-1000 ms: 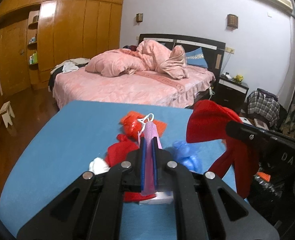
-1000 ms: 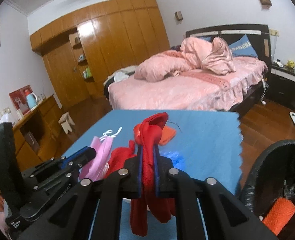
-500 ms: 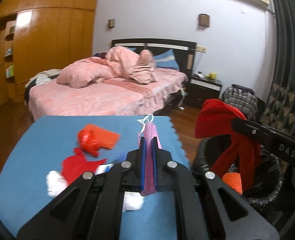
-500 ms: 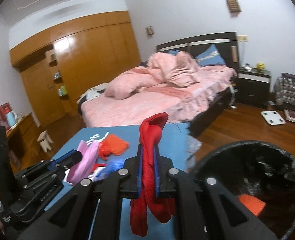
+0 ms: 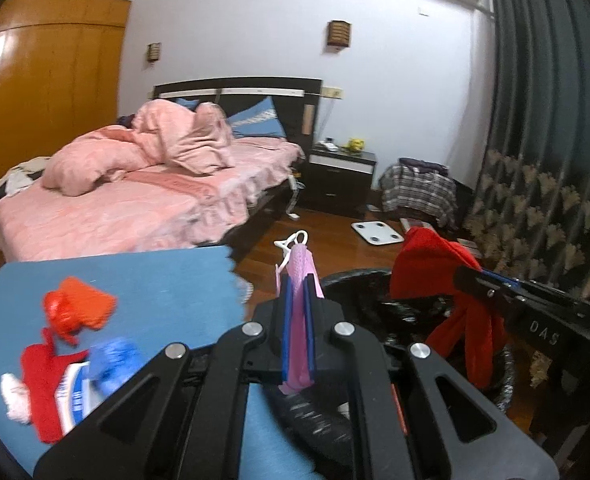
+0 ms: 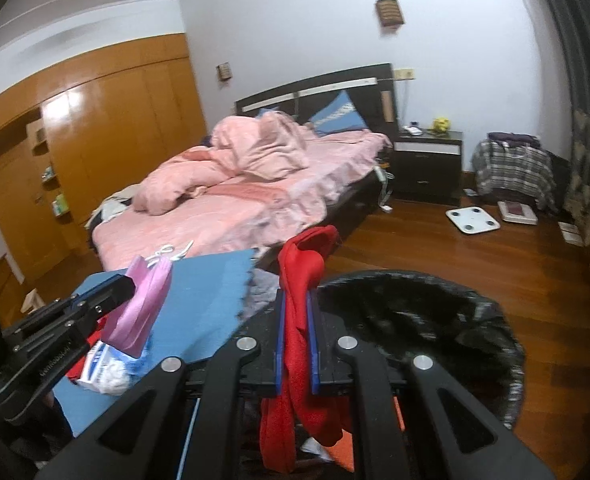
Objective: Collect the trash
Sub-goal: 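Carry the pink bag and red cloth over the bin and open both tools, then return both tools to the pile and close the left tool on the white tissue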
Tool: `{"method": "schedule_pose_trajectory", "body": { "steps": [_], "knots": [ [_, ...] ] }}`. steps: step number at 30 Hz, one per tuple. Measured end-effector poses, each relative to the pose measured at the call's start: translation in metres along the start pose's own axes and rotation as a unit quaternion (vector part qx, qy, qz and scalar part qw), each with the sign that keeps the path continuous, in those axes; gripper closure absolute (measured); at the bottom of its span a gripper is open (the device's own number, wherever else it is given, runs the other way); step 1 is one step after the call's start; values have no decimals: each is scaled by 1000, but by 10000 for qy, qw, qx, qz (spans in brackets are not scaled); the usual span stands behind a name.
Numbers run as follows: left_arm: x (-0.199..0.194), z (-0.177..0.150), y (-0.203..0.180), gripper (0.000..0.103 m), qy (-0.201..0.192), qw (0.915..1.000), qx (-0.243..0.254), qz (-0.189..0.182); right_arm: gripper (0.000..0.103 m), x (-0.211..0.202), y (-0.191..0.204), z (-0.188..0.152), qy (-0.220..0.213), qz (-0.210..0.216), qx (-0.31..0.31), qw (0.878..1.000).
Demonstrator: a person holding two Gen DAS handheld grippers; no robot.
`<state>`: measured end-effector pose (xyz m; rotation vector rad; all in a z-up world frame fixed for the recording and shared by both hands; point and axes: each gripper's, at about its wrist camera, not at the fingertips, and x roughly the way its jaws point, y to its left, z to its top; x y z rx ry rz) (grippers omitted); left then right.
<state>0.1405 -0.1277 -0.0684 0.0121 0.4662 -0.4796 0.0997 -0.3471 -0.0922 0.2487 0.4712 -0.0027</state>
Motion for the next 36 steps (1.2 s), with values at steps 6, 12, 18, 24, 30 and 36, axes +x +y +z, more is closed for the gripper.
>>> {"method": "schedule_pose_trajectory", "body": {
  "steps": [6, 12, 18, 24, 30, 36],
  "knots": [
    [26, 1, -33, 98, 120, 9991, 58, -395, 94, -5, -34, -3, -20, -306, 141, 9994],
    [49, 0, -54, 74, 307, 9973, 43, -663, 87, -7, -60, -8, 34, -568, 248, 9981],
    [48, -4, -47, 54, 308, 9977, -21, -596, 55, -13, -72, -11, -27, -774, 347, 9964],
    [30, -1, -21, 31, 163, 9997, -18, -167, 8, -23, -64, -10, -206, -923, 344, 9949],
    [4, -2, 13, 22, 49, 9997, -73, 239, 6, -22, -36, -8, -244, -728, 220, 9968],
    [-27, -10, 54, 19, -58, 9969, -200, 758, 6, -12, 10, -11, -142, -329, 6, 9994]
  ]
}}
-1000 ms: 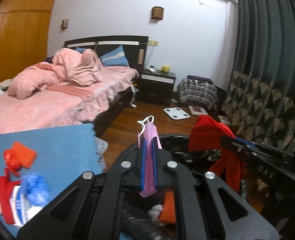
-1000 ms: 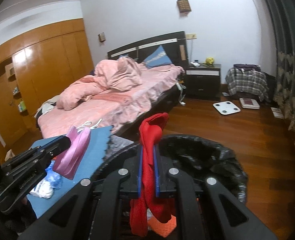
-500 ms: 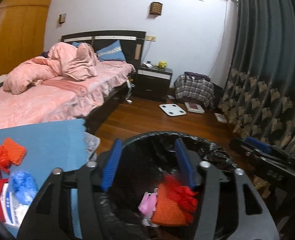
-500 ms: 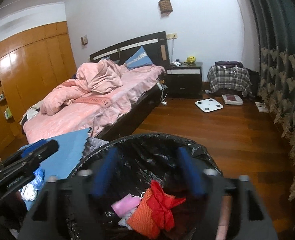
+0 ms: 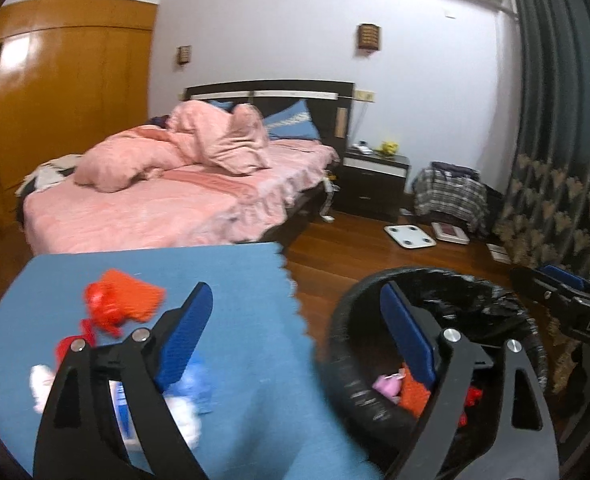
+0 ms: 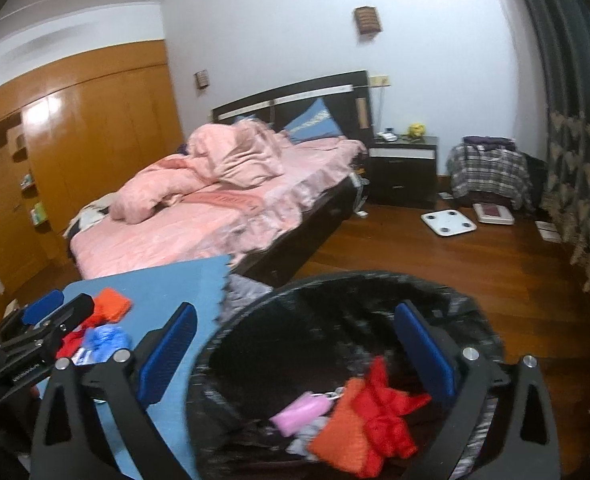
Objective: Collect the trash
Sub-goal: 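Return both tools to the pile and close the left tool on the white tissue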
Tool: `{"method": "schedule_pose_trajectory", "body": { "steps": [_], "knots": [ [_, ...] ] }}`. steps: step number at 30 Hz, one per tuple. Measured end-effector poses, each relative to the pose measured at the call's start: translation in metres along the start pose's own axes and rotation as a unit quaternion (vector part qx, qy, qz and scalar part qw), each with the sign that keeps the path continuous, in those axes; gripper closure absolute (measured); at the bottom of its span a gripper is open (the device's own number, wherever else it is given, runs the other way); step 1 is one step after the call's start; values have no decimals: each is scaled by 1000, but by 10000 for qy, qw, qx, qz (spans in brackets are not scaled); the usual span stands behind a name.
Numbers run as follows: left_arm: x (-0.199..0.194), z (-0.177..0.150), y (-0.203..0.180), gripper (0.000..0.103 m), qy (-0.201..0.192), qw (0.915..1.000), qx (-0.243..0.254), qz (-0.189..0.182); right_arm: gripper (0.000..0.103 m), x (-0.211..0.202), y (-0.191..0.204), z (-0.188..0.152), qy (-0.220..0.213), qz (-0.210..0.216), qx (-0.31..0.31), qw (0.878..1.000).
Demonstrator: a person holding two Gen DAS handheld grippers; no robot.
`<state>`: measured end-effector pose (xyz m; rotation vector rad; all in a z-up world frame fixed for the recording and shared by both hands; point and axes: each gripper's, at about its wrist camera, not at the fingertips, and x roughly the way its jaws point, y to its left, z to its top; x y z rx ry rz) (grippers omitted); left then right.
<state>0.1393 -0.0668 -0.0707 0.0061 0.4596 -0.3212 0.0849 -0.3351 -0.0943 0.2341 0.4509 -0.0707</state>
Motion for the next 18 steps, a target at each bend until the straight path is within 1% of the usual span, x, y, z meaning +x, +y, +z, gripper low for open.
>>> {"method": "schedule_pose_trajectory", "body": {
  "steps": [6, 9, 12, 18],
  "knots": [
    [-21, -14, 56, 18, 46, 9980, -196, 597, 6, 15, 53, -9, 147, 373, -209, 9990],
    [-29, -21, 80, 18, 95, 9961, -297, 830, 6, 22, 80, -19, 248, 532, -335, 9977],
    [-36, -31, 106, 18, 172, 9928, -354, 1130, 6, 30, 105, -27, 332, 677, -417, 9963],
    [-49, -46, 151, 18, 285, 9853, -527, 1599, 6, 47, 152, -44, 527, 936, -598, 9924]
  ]
}}
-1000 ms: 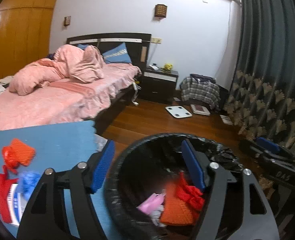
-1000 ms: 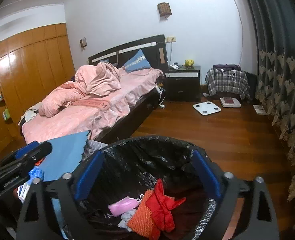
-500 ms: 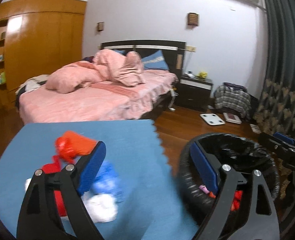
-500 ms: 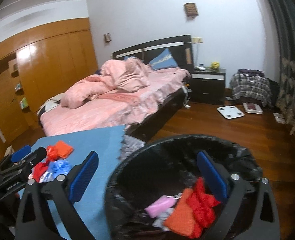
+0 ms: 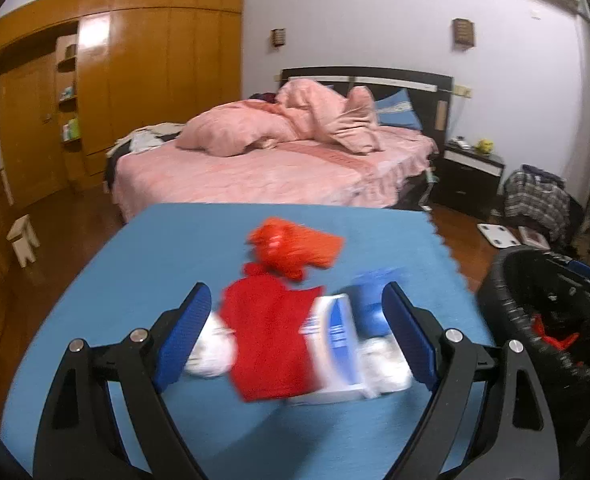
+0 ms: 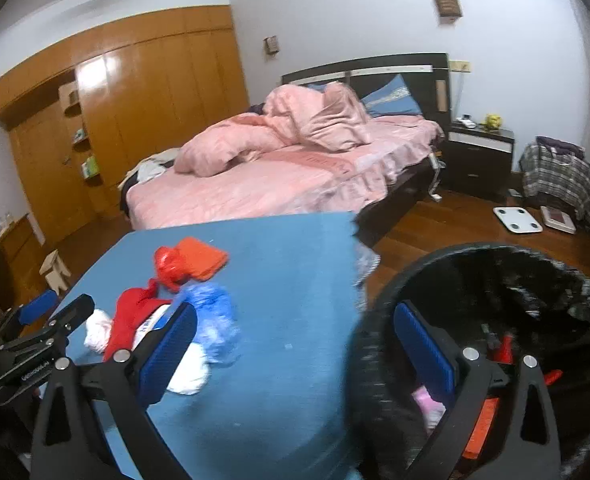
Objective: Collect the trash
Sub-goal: 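Return both tools to the pile and close the left tool on the white tissue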
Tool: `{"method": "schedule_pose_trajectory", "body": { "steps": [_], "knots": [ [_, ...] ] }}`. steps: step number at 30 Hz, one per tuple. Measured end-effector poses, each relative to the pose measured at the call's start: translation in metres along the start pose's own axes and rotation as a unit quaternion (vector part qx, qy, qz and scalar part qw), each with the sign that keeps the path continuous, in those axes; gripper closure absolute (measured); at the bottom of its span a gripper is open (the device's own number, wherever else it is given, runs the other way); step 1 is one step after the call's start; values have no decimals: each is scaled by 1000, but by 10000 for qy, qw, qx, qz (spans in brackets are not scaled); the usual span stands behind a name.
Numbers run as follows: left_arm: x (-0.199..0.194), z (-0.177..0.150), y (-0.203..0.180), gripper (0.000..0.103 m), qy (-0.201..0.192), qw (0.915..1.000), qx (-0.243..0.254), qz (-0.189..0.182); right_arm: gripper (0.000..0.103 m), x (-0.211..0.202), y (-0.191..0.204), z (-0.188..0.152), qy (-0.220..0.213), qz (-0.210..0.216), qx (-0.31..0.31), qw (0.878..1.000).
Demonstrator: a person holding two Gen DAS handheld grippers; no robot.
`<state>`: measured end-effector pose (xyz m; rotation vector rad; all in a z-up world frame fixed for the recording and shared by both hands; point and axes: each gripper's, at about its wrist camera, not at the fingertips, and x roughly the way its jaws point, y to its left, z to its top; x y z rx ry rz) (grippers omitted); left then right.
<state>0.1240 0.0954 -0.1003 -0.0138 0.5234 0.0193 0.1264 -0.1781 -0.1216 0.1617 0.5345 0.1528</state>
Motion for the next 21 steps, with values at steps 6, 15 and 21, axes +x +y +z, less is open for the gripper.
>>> {"method": "schedule_pose_trajectory", "body": {
  "steps": [6, 15, 21],
  "knots": [
    [7, -11, 37, 20, 189, 9991, -168, 334, 6, 18, 25, -10, 174, 145, -168, 9996],
    [31, -27, 75, 28, 620, 9961, -350, 526, 6, 35, 35, -19, 389, 138, -257, 9988],
    [46, -31, 75, 35, 847, 9946, -366, 466, 6, 42, 38, -22, 470, 150, -311, 9983]
  ]
}}
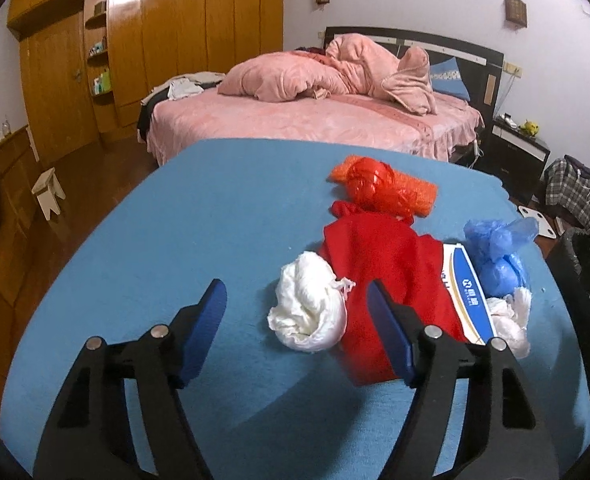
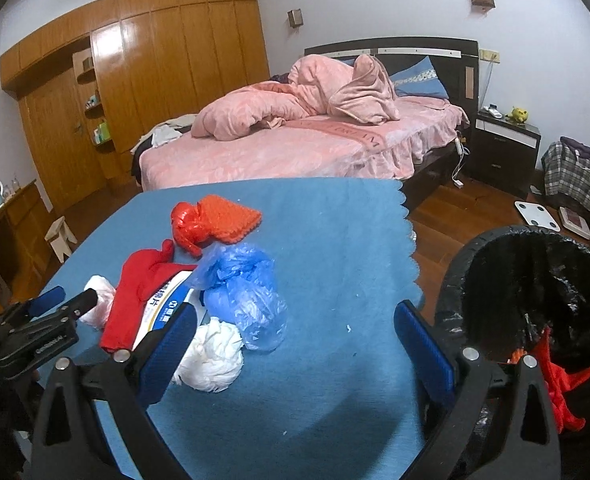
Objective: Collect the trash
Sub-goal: 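Return both tools to the pile and close the left tool on the white tissue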
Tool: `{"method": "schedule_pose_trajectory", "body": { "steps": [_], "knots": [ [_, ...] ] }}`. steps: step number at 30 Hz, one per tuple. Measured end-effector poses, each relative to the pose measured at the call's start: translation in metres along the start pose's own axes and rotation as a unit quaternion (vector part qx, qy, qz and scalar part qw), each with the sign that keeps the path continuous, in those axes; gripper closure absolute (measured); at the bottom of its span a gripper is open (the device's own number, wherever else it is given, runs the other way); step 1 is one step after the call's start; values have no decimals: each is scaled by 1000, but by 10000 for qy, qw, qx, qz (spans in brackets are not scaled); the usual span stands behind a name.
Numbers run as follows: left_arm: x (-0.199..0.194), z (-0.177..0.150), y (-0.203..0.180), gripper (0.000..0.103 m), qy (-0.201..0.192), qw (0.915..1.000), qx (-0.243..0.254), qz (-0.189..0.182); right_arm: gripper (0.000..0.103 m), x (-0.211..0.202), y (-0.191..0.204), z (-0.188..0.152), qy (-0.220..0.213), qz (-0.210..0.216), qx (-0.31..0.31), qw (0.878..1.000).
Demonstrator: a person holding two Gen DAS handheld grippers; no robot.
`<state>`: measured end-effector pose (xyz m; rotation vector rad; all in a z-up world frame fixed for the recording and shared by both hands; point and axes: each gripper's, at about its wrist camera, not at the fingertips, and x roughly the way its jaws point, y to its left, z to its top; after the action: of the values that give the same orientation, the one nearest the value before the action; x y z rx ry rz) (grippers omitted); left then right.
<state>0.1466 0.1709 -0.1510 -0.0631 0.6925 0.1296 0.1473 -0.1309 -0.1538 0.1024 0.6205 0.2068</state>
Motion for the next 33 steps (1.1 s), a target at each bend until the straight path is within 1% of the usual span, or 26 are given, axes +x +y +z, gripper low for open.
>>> {"method": "schedule_pose_trajectory", "body": {
  "steps": [4, 7, 9, 10, 11, 12, 17, 21, 26, 29, 33],
  "knots": [
    [10, 1, 0, 40, 184, 9998, -46, -53, 6, 1, 3, -2, 28, 21, -61, 10000],
    [16, 0, -3, 47, 289, 9995, -42, -71, 6, 2, 4, -2, 50, 37, -69, 10000],
    [20, -1, -3, 60, 379, 9992, -30, -124, 6, 3, 5, -3, 63, 48, -80, 9999],
    [21, -1, -3, 63, 399, 9991, -27, -143, 6, 3, 5, -3, 68, 53, -86, 9999],
    [22, -1, -4, 69, 407, 9990, -24, -177, 6, 3, 6, -4, 74, 60, -95, 9999],
    [22, -1, -4, 71, 411, 9989, -17, -215, 6, 3, 6, -4, 77, 65, -97, 9999],
    [18, -3, -5, 75, 337, 9992, -27, -222, 6, 3, 9, -6, 104, 101, -80, 9999],
    [9, -2, -2, 76, 187, 9996, -83, -189, 6, 5, 10, -9, 143, 115, -27, 9998],
    [-6, -4, 0, 76, 22, 9999, 40, -142, 6, 8, 16, -15, 227, 124, -35, 9997],
    [-9, -8, 0, 76, 2, 9999, 120, -107, 7, 11, 21, -19, 297, 133, -73, 9994],
    [-11, -12, 4, 76, 28, 9999, 61, -113, 10, 17, 27, -25, 422, 160, -134, 9989]
  ]
}}
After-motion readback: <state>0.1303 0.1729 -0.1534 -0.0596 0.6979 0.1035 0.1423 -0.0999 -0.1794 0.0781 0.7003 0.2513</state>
